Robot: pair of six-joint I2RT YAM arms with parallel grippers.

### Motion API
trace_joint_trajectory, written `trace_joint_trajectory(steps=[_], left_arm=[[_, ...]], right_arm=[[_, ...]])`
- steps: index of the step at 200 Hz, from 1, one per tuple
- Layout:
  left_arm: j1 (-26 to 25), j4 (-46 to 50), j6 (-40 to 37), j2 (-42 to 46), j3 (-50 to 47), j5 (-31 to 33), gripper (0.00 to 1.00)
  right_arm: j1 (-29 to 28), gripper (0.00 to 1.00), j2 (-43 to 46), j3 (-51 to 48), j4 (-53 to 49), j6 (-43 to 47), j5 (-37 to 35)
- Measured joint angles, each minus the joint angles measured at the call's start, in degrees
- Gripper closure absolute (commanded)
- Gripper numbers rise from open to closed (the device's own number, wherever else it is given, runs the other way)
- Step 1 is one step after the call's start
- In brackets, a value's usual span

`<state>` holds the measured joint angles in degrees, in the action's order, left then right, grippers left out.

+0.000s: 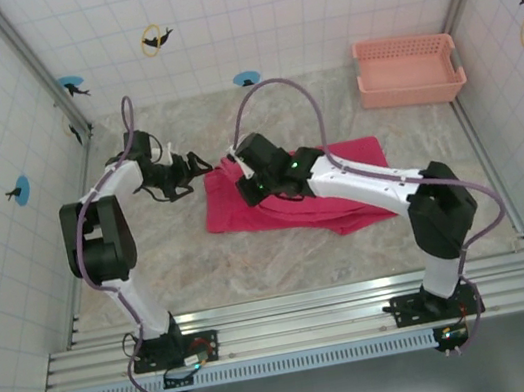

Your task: Roll up the long pants

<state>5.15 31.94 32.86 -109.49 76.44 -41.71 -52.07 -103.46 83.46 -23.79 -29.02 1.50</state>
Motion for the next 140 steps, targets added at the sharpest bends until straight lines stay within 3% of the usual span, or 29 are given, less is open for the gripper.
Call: trace_joint_trajectory(steps=[9,30,49,86,118,140], left_arm=[[0.1,0.2,-0.1,-0.4,0.3,0.0,0.03],[0.3,0.2,-0.1,-1.3,0.7,0.0,0.02],[0.5,0.4,-0.2,-2.0,0.9,0.0,0.02],[1.1,0.8,-1.4,-3.1,0.9,0.0,0.03],[1.3,0.9,-1.6,-3.1,0.9,0.0,0.02],[1.0,1.7,-3.0,-2.0,0.9,0.8,0.02]], right_arm=[[-1.4,0.90,-1.6,0.0,0.1,-0.4,0.1],[-3.8,0.66,-5.4,1.4,0.1,-1.4,1.2],[-5.0,0.54,-9.3,4.4,0.7,-2.0,3.9],[-3.7,0.48,-9.5,5.9,1.0,-0.9,6.7],[4.3,0.46,-1.8,4.9,-1.9,1.6,7.2],[16.0,0.42,10.2,-1.0,-3.9,3.8,7.1]])
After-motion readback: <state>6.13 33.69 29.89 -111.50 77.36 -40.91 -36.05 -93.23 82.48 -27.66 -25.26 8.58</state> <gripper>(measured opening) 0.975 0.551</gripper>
